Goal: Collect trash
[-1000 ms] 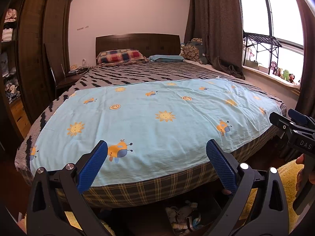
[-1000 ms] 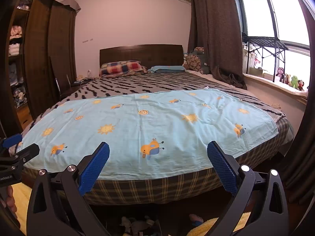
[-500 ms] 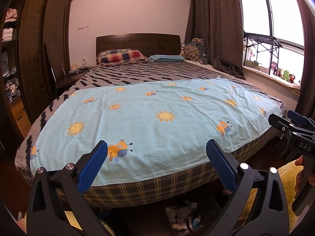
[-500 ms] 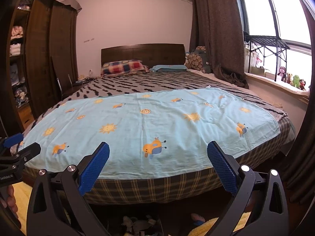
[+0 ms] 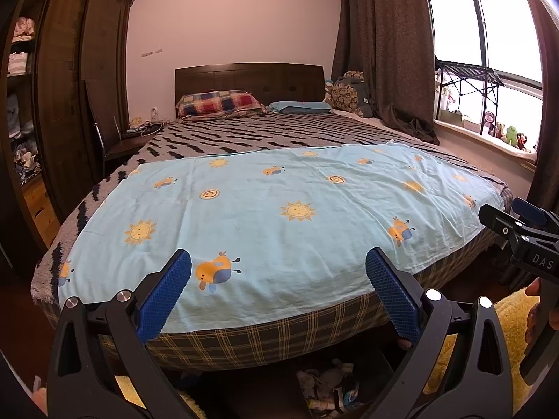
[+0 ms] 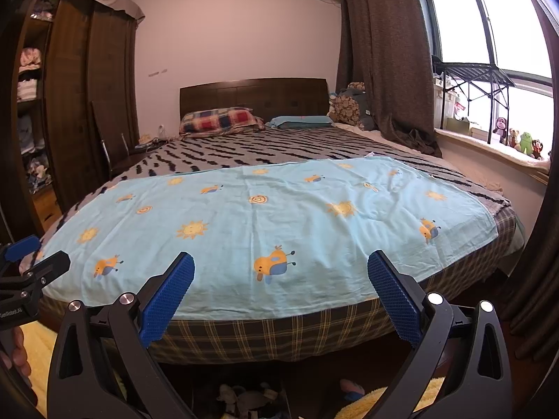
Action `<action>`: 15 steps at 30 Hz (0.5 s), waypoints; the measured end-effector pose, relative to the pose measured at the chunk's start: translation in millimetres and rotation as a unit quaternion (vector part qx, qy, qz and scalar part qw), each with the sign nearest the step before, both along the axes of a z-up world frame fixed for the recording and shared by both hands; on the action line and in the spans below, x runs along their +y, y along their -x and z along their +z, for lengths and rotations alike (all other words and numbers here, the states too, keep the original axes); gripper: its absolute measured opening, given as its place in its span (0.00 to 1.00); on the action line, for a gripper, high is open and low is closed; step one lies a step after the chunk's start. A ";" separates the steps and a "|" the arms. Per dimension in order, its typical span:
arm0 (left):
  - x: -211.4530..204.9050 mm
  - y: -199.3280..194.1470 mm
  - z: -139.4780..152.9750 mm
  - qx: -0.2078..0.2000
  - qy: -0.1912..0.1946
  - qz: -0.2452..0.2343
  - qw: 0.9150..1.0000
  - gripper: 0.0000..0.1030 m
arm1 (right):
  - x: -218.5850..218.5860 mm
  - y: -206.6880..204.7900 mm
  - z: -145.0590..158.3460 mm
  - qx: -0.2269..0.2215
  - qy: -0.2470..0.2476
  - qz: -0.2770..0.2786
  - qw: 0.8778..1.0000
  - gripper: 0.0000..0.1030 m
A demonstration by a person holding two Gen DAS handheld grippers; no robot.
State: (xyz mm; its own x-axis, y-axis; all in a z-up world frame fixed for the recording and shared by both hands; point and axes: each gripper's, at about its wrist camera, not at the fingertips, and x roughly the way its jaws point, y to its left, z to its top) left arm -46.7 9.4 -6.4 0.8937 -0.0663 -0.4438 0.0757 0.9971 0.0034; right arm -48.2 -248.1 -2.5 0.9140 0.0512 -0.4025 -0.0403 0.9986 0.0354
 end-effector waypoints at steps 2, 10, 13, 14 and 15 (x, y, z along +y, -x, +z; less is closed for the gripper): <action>0.7 0.5 0.4 -0.001 0.001 0.001 1.000 0.92 | 0.6 -0.1 0.4 0.000 0.000 0.002 1.000 0.97; 1.6 2.4 2.2 -0.006 0.001 0.004 1.000 0.92 | 1.3 -0.7 1.0 0.000 -0.002 0.003 1.000 0.97; 2.9 2.2 2.3 -0.005 0.004 0.005 1.000 0.92 | 0.9 -0.8 0.7 0.000 -0.002 0.002 1.000 0.97; 3.2 2.0 2.3 -0.004 0.004 0.005 1.000 0.92 | 0.9 -0.7 0.8 0.001 -0.002 0.003 1.000 0.97; 3.5 1.8 2.1 -0.004 0.004 0.007 1.000 0.92 | 0.8 -0.5 0.7 0.001 -0.002 0.003 1.000 0.97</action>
State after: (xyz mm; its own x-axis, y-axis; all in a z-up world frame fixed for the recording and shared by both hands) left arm -48.4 12.9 -4.3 0.8979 -0.0577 -0.4365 0.0618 0.9981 -0.0048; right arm -47.7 -247.2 -1.8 0.9126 0.0584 -0.4047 -0.0465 0.9981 0.0393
